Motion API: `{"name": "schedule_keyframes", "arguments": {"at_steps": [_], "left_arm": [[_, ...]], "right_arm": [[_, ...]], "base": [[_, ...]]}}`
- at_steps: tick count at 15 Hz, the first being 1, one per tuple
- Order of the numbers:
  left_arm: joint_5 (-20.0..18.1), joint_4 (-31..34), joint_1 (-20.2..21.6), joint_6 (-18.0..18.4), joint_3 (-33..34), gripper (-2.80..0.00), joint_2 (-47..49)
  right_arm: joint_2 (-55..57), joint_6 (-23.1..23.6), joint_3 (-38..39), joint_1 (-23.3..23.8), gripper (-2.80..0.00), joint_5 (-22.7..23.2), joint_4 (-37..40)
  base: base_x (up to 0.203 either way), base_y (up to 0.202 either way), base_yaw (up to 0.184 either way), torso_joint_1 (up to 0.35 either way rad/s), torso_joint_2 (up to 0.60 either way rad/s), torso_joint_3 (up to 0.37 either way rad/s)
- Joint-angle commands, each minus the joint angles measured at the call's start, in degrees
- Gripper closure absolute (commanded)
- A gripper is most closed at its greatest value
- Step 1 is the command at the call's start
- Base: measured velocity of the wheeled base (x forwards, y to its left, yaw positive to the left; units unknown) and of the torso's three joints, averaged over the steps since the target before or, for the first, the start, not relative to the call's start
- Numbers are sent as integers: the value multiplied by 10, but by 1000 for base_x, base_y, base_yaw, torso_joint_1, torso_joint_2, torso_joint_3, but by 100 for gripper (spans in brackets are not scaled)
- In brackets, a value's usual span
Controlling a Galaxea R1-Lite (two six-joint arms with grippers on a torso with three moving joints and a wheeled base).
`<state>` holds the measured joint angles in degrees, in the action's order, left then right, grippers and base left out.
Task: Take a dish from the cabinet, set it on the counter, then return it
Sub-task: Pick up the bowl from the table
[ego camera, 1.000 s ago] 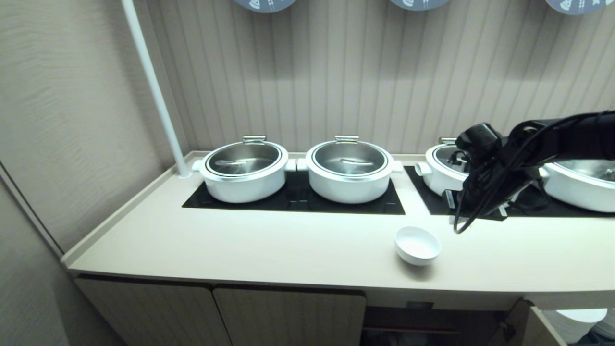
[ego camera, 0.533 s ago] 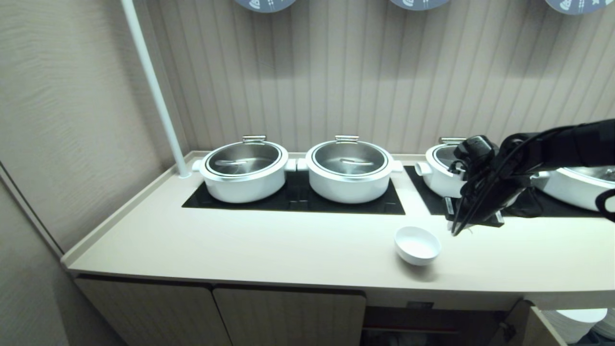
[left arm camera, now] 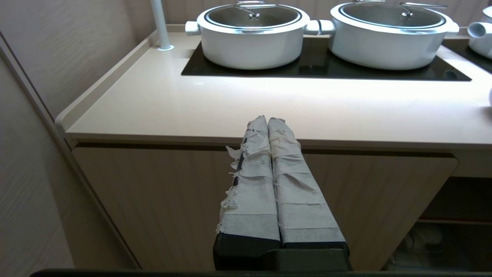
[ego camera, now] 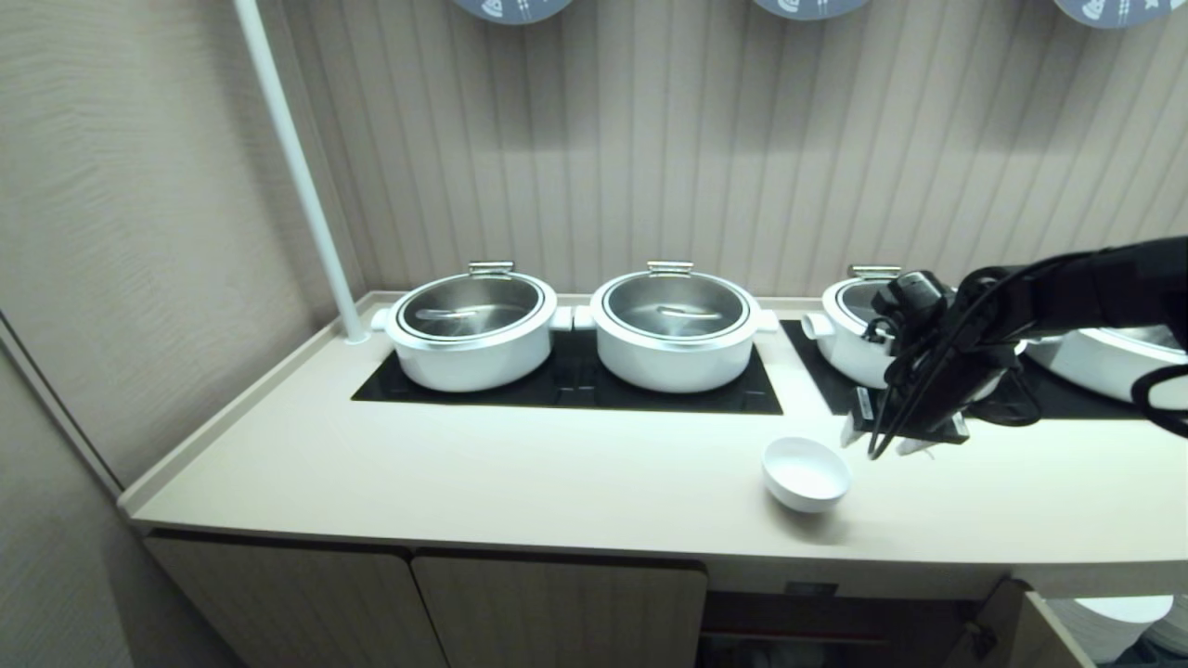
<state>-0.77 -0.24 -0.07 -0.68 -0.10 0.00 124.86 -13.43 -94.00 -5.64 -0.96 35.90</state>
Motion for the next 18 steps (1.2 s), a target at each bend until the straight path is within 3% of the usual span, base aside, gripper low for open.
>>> {"name": "schedule_keyframes", "arguments": {"at_steps": [1, 7, 14, 18], "left_arm": [[0, 0, 0, 0, 0, 0, 0], [0, 0, 0, 0, 0, 0, 0], [0, 0, 0, 0, 0, 0, 0], [0, 0, 0, 0, 1, 0, 0]], "right_arm": [[-3, -1, 2, -1, -280, 1, -2], [-1, -1, 4, -1, -280, 1, -7], [42, -1, 14, -2, -280, 2, -64], [71, 10, 12, -2, -280, 26, -100]], "base": [[0, 0, 0, 0, 0, 0], [0, 0, 0, 0, 0, 0], [0, 0, 0, 0, 0, 0], [0, 0, 0, 0, 0, 0]]}}
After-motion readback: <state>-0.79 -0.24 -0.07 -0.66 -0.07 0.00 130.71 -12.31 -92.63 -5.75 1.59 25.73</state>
